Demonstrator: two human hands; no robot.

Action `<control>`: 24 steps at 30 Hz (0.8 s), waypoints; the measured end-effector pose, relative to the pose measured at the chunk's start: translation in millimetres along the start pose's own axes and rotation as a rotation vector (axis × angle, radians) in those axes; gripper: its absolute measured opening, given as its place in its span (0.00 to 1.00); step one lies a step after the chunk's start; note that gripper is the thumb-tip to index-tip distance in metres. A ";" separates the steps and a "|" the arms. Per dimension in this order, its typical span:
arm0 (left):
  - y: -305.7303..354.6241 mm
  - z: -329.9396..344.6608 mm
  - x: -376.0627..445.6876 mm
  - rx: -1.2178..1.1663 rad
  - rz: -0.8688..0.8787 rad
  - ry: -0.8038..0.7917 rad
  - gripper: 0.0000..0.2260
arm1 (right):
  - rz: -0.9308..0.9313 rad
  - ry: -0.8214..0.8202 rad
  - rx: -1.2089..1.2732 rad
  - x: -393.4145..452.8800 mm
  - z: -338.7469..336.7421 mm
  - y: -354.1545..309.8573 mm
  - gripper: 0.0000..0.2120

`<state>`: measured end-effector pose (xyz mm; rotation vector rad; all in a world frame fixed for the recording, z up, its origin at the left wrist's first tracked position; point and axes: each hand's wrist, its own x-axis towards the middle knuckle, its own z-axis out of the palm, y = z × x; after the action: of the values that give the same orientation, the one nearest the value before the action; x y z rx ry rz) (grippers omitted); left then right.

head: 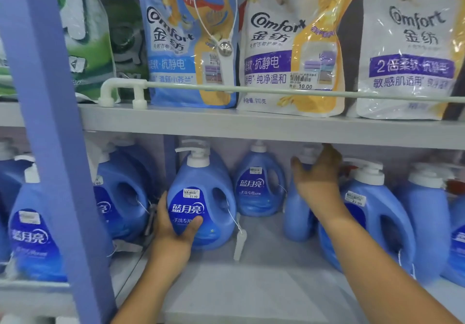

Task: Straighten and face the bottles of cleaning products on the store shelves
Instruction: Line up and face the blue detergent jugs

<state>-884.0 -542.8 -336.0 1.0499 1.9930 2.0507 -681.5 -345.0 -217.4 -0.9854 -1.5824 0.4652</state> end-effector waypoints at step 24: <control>-6.1 -9.7 -2.4 -0.111 -0.121 0.013 0.29 | -0.024 -0.425 -0.063 -44.8 18.8 24.5 0.61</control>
<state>-889.7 -551.3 -341.7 0.8757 1.8738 2.0824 -691.3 -362.6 -267.9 -0.9553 -1.9962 0.6421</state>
